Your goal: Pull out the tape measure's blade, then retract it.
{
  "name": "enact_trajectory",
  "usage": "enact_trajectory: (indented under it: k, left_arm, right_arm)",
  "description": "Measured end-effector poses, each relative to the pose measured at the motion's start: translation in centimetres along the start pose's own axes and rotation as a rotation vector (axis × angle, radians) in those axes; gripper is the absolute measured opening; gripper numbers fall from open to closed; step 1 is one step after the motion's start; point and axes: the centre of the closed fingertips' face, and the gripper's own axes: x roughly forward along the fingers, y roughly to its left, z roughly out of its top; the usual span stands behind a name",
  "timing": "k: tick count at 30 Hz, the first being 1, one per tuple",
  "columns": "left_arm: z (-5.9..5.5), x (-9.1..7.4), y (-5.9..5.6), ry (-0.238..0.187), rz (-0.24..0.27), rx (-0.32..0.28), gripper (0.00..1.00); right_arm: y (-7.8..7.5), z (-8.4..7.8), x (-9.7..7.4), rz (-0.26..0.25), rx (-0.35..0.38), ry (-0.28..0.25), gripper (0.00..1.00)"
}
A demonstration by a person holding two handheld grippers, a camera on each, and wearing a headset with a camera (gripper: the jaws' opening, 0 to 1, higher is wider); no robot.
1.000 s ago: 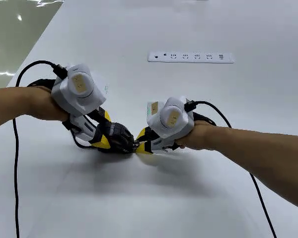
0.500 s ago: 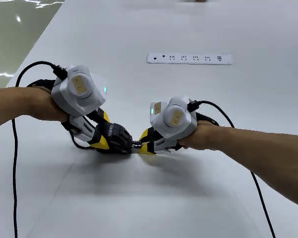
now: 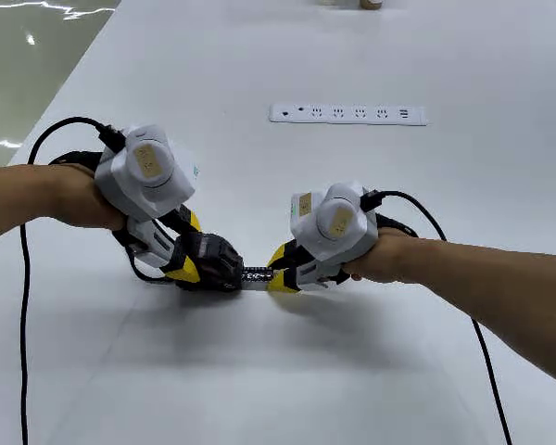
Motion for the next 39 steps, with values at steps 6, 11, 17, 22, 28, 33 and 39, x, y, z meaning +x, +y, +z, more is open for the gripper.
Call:
enact_trajectory:
  k: [6,11,17,22,28,33,39]
  left_arm:
    - [0.0,-0.1,0.0,0.002,-0.001,-0.005,0.27]
    - [0.0,-0.1,0.0,0.003,-0.002,-0.008,0.27]
    - [0.0,-0.1,0.0,0.004,-0.001,-0.014,0.27]
    - [0.0,-0.1,0.1,0.004,-0.001,-0.023,0.27]
    - [0.0,-0.2,0.0,0.006,-0.001,-0.025,0.27]
    - [0.1,-0.2,0.0,0.009,-0.003,-0.027,0.27]
    - [0.0,-0.2,0.1,0.011,-0.004,-0.029,0.27]
  right_arm:
    - [0.0,-0.5,-0.5,-0.003,0.005,0.004,0.08]
    - [-0.1,-0.7,-0.8,-0.003,0.008,0.007,0.08]
    - [-0.1,-1.1,-1.1,-0.007,0.004,0.012,0.08]
    - [-0.2,-1.4,-1.5,-0.009,0.005,0.015,0.08]
    - [-0.2,-1.8,-1.8,-0.008,0.005,0.018,0.08]
    - [-0.2,-2.0,-2.2,-0.011,0.005,0.018,0.08]
    - [-0.2,-2.4,-2.5,-0.012,0.009,0.019,0.08]
